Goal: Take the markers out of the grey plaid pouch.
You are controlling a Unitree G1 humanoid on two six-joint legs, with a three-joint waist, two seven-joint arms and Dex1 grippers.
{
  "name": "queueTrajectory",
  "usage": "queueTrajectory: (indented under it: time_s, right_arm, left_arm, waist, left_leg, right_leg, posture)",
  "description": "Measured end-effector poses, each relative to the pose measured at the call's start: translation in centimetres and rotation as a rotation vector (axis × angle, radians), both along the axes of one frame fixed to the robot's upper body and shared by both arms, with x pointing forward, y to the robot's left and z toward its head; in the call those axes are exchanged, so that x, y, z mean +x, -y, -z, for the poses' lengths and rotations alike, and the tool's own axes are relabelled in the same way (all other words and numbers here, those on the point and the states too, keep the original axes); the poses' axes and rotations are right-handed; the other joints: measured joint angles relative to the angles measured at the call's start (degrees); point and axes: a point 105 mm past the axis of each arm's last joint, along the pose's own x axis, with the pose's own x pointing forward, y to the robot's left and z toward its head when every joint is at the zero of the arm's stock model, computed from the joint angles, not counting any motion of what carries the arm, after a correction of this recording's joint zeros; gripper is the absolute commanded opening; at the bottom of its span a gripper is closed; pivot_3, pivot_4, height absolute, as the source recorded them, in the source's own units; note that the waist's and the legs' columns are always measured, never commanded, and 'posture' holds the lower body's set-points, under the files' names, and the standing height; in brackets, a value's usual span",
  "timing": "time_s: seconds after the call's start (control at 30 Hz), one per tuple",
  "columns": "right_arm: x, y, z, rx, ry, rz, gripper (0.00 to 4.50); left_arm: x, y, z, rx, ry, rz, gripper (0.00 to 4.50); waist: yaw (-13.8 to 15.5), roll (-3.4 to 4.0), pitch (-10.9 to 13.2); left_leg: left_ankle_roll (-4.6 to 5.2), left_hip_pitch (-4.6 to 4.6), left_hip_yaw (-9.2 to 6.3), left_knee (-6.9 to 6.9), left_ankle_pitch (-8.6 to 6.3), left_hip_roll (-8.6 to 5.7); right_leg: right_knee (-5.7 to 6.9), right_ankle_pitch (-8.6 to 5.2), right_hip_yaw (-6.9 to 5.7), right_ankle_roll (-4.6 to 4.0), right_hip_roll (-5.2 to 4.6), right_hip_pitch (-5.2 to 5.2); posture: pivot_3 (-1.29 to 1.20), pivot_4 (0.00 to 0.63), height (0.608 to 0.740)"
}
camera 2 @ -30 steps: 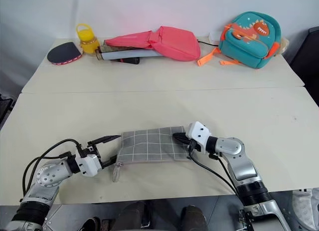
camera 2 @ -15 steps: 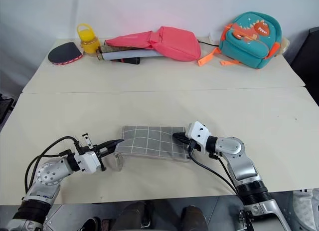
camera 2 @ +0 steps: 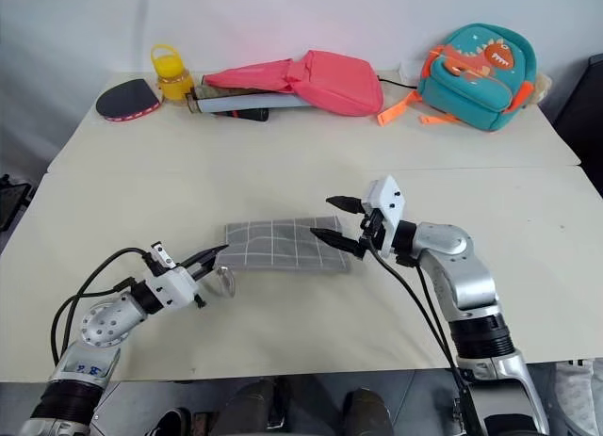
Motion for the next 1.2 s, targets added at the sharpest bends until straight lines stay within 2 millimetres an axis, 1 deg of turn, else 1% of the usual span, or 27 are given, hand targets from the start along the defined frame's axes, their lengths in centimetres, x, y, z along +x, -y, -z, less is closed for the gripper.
queueTrajectory:
  time_s: [0.1,0.17,0.2,0.23,0.3,0.33,0.4,0.47,0.53,0.6,0.67,0.77,0.9,0.97,1.03,1.1,1.13,1.2]
  right_arm:
    - [-3.0,0.0,0.6,-0.035,-0.139,-0.119,3.33]
    - [-3.8,0.1,2.1,-0.078,-0.204,-0.133,3.33]
    - [-4.1,0.0,3.2,-0.099,-0.238,-0.133,3.33]
    - [-4.3,-0.2,4.1,-0.108,-0.263,-0.129,3.33]
    - [-3.8,-0.8,5.5,-0.111,-0.276,-0.076,3.33]
    - [-3.6,-1.4,6.4,-0.115,-0.282,-0.053,3.33]
    - [-3.4,-2.7,7.3,-0.091,-0.297,-0.025,3.33]
    - [-2.9,-4.0,7.2,-0.035,-0.305,0.014,3.33]
    - [-2.2,-5.5,6.5,0.014,-0.306,0.032,3.33]
    - [-1.4,-6.5,5.9,0.038,-0.298,0.048,3.33]
    - [-1.1,-7.0,6.1,0.046,-0.314,0.06,3.33]
    - [-1.3,-7.7,6.7,0.047,-0.358,0.044,3.33]
    - [-1.2,-8.3,7.2,0.03,-0.366,0.036,3.33]
    - [-1.1,-8.7,7.0,0.038,-0.367,0.026,2.97]
    - [-1.1,-9.0,6.9,0.052,-0.37,0.017,2.47]
    - [-1.1,-9.2,6.8,0.062,-0.372,0.014,1.76]
    - [-1.1,-9.1,6.8,0.062,-0.369,0.016,1.32]
    - [-1.0,-8.9,6.8,0.061,-0.367,0.014,0.77]
  left_arm:
    - [1.0,-0.4,-0.5,-0.01,0.026,-0.116,0.0]
    - [1.4,-0.1,-0.6,-0.018,0.029,-0.165,0.0]
    - [1.6,0.2,-0.6,-0.021,0.027,-0.184,0.0]
    - [1.7,0.8,-0.6,-0.03,0.016,-0.184,0.0]
    - [1.7,2.3,-0.2,-0.067,-0.029,-0.161,0.0]
    - [1.4,3.5,0.0,-0.074,-0.05,-0.124,0.0]
    - [1.0,5.0,0.1,-0.058,-0.076,-0.072,0.0]
    - [1.0,5.6,0.2,-0.045,-0.096,-0.056,0.0]
    - [1.1,6.1,0.1,-0.032,-0.11,-0.038,0.0]
    - [1.2,6.4,0.1,-0.008,-0.117,-0.02,0.0]
    - [1.2,6.6,0.0,0.02,-0.116,-0.002,0.0]
    - [1.4,6.8,-0.2,0.034,-0.114,0.004,0.0]
    - [1.5,7.0,-0.2,0.039,-0.116,0.008,0.0]
    - [1.5,6.9,-0.2,0.039,-0.118,0.006,0.0]
    - [1.5,7.0,-0.2,0.04,-0.118,0.006,0.0]
    - [1.5,7.0,-0.2,0.039,-0.118,0.006,0.0]
    - [1.5,7.0,-0.2,0.04,-0.118,0.006,0.0]
    - [1.5,7.0,-0.2,0.039,-0.118,0.005,0.0]
  waist:
    - [0.0,-0.02,0.0]
    - [0.0,-0.06,0.0]
    - [0.0,-0.06,0.0]
    - [0.0,-0.06,0.0]
    - [0.0,-0.07,0.0]
    - [0.1,-0.08,0.0]
    - [0.2,-0.07,0.0]
    - [0.1,-0.07,0.0]
    - [0.0,-0.07,-0.1]
    - [0.1,-0.07,-0.1]
    - [0.1,-0.07,-0.1]
    - [-0.1,-0.07,-0.1]
    - [-0.2,-0.07,-0.1]
    - [-0.2,-0.07,-0.1]
    - [-0.2,-0.07,-0.1]
    - [-0.2,-0.07,-0.1]
    - [-0.2,-0.07,-0.1]
    - [-0.2,-0.07,-0.1]
  left_leg:
    - [0.02,-0.02,-0.09,0.0,-0.06,0.04]
    - [0.0,-0.02,-0.1,0.0,-0.06,0.05]
    - [-0.01,-0.01,-0.08,0.0,-0.05,0.04]
    - [-0.04,-0.02,-0.05,0.0,-0.03,0.02]
    - [-0.09,-0.01,-0.03,0.0,0.0,0.0]
    - [-0.09,-0.02,-0.05,0.0,0.01,-0.04]
    - [-0.1,-0.02,-0.07,0.0,0.02,-0.06]
    - [-0.13,-0.03,-0.06,0.0,0.03,-0.06]
    - [-0.14,-0.04,-0.06,0.0,0.08,-0.05]
    - [-0.14,-0.04,-0.08,0.0,0.08,-0.06]
    - [-0.13,-0.04,-0.1,0.0,0.07,-0.07]
    - [-0.14,-0.08,-0.08,-0.04,0.07,-0.06]
    - [-0.14,-0.08,-0.07,-0.04,0.07,-0.05]
    - [-0.15,-0.08,-0.07,-0.04,0.07,-0.04]
    - [-0.15,-0.08,-0.07,-0.04,0.07,-0.04]
    - [-0.14,-0.09,-0.07,-0.04,0.07,-0.05]
    - [-0.14,-0.09,-0.07,-0.04,0.07,-0.05]
    - [-0.14,-0.09,-0.07,-0.04,0.07,-0.05]
  right_leg:
    - [-0.06,0.0,0.02,0.0,-0.04,0.04]
    - [-0.08,0.0,-0.01,0.0,-0.04,0.06]
    - [-0.09,0.0,-0.03,0.0,-0.03,0.06]
    - [-0.1,0.0,-0.05,0.0,-0.02,0.05]
    - [-0.1,0.0,-0.07,0.0,-0.01,0.08]
    - [-0.09,0.0,-0.08,0.0,0.0,0.07]
    - [-0.09,0.0,-0.07,0.0,0.01,0.07]
    - [-0.09,0.0,-0.09,0.0,0.05,0.07]
    - [-0.07,0.0,-0.12,0.0,0.07,0.06]
    - [-0.06,0.0,-0.11,0.0,0.07,0.05]
    - [-0.05,0.0,-0.11,0.0,0.07,0.04]
    - [-0.05,0.0,-0.1,0.0,0.08,-0.02]
    - [-0.02,0.0,-0.11,0.0,0.1,-0.05]
    - [-0.01,0.0,-0.11,0.0,0.1,-0.05]
    - [0.0,0.0,-0.11,0.0,0.1,-0.05]
    - [-0.01,0.0,-0.11,0.0,0.09,-0.05]
    - [-0.01,0.0,-0.11,0.0,0.09,-0.05]
    - [-0.01,0.0,-0.1,0.0,0.09,-0.07]
  posture:
    - [0.0,0.15,0.74]
    - [0.0,0.15,0.74]
    - [0.0,0.15,0.74]
    - [0.0,0.15,0.74]
    - [0.0,0.15,0.74]
    - [0.0,0.15,0.74]
    - [0.0,0.15,0.74]
    - [0.0,0.15,0.74]
    - [0.0,0.15,0.74]
    - [0.0,0.15,0.74]
    - [0.0,0.15,0.74]
    - [0.0,0.15,0.74]
    - [0.0,0.15,0.74]
    - [0.0,0.15,0.74]
    - [0.0,0.15,0.74]
    - [0.0,0.15,0.74]
    - [0.0,0.15,0.74]
    - [0.0,0.15,0.74]
